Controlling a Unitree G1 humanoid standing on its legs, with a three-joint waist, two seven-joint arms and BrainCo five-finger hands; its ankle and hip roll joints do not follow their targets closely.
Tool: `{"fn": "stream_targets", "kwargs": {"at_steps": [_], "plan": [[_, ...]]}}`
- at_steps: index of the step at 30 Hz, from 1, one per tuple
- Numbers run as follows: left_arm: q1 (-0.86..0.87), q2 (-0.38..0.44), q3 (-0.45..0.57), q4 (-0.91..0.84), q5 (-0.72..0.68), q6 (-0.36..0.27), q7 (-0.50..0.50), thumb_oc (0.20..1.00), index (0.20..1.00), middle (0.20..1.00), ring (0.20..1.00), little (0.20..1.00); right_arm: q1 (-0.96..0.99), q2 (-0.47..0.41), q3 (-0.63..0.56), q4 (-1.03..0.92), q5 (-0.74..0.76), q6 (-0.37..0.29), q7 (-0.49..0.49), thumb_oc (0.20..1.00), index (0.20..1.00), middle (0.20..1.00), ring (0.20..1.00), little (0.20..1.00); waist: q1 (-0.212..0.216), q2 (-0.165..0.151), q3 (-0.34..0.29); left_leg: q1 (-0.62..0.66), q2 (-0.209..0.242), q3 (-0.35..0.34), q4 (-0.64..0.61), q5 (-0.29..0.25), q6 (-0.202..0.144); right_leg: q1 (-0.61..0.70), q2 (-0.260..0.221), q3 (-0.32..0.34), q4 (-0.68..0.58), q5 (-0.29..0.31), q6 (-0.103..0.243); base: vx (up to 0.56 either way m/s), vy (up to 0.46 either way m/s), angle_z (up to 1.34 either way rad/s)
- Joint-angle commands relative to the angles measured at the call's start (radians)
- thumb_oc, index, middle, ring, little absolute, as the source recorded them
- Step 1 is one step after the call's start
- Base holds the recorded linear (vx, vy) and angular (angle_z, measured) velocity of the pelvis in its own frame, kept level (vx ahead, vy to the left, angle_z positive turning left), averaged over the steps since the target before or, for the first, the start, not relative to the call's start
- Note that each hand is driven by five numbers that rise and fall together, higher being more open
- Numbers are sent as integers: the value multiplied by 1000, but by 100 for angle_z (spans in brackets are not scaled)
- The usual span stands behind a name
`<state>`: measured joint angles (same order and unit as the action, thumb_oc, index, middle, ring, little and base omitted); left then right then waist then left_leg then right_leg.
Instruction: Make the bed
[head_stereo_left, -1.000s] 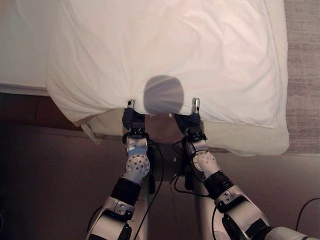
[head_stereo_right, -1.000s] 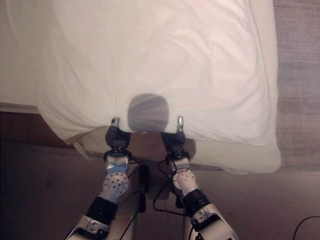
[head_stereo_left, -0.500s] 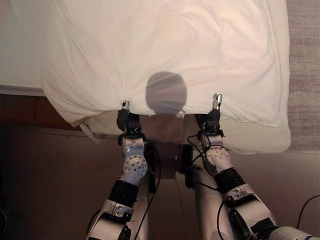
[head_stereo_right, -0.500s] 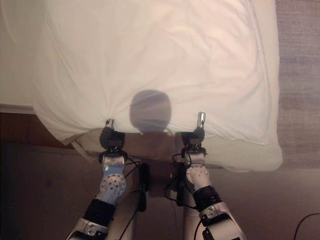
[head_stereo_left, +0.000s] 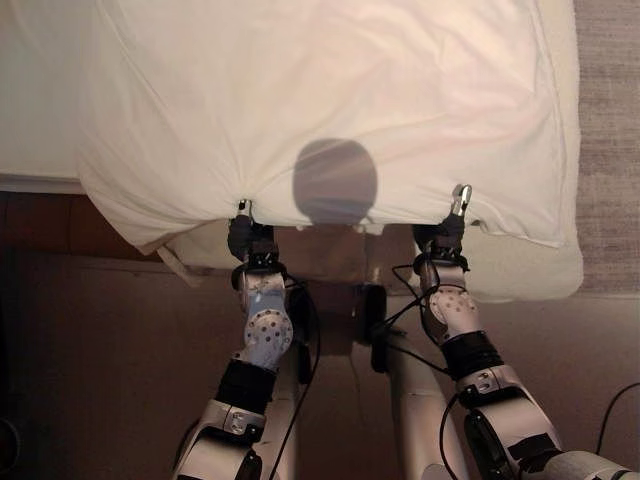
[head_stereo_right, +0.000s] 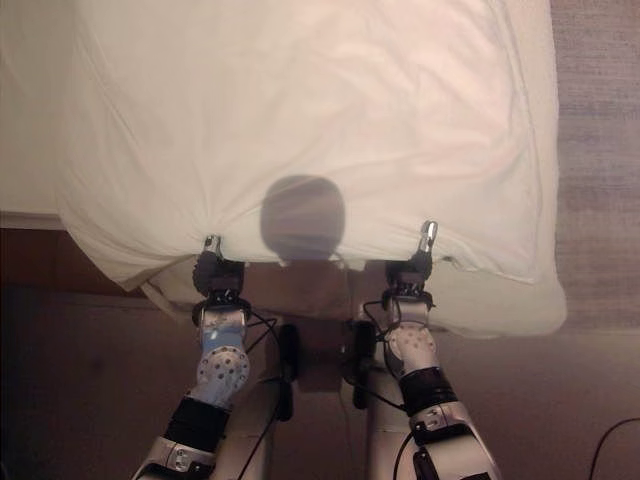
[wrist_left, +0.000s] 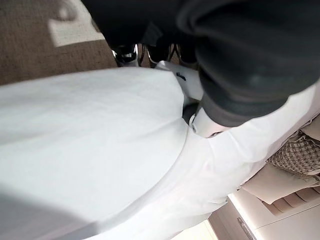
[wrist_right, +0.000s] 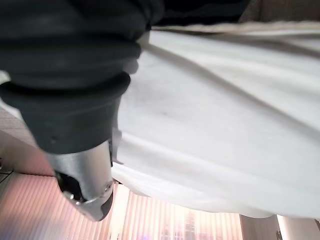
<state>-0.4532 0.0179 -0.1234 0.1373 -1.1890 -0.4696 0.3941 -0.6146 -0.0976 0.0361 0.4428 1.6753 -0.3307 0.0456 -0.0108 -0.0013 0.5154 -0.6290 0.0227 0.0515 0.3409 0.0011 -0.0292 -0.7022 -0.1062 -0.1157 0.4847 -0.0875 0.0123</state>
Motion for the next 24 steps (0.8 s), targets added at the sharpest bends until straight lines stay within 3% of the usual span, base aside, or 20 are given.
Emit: {"fn": "stream_targets", "kwargs": {"at_steps": [1, 2, 21, 22, 23, 24], "plan": [[60, 69, 211, -110, 84, -148, 10, 200, 200, 200, 200, 200, 72, -124, -192, -10, -35, -126, 13, 278, 278, 278, 278, 278, -3, 43, -131, -57, 46, -8, 6, -12, -41, -9, -50, 17, -75, 52, 108, 0, 0, 0], [60, 70, 213, -107, 85, -147, 11, 200, 200, 200, 200, 200, 73, -123, -194, -11, -35, -128, 13, 200, 200, 200, 200, 200, -4, 44, -131, -56, 47, -8, 7, -12, -40, -9, -50, 17, -76, 52, 108, 0, 0, 0], [84, 63, 239, -86, 70, -136, -2, 200, 200, 200, 200, 200, 109, -73, -143, -146, -37, -104, 114, 200, 200, 200, 200, 200, -9, 43, -138, -45, 47, 0, -12, -6, -38, -6, -47, 22, -84, 57, 108, 0, 0, 0], [92, 61, 241, -83, 64, -132, -9, 423, 423, 423, 423, 423, 115, -67, -147, -170, -31, -103, 129, 200, 200, 200, 200, 200, -10, 44, -137, -45, 46, 1, -12, -5, -39, -5, -49, 22, -87, 58, 108, 0, 0, 0], [97, 63, 244, -79, 61, -130, -12, 507, 507, 507, 507, 507, 120, -63, -142, -191, -35, -108, 137, 200, 200, 200, 200, 200, -9, 44, -137, -45, 46, 2, -13, -5, -39, -5, -48, 22, -87, 58, 108, 0, 0, 0], [115, 56, 250, -75, 37, -127, -26, 765, 765, 765, 765, 765, 133, -49, -133, -245, -30, -107, 163, 200, 200, 200, 200, 200, -9, 44, -134, -43, 46, 1, -17, -4, -38, -3, -47, 23, -89, 56, 108, 0, 0, 0]]}}
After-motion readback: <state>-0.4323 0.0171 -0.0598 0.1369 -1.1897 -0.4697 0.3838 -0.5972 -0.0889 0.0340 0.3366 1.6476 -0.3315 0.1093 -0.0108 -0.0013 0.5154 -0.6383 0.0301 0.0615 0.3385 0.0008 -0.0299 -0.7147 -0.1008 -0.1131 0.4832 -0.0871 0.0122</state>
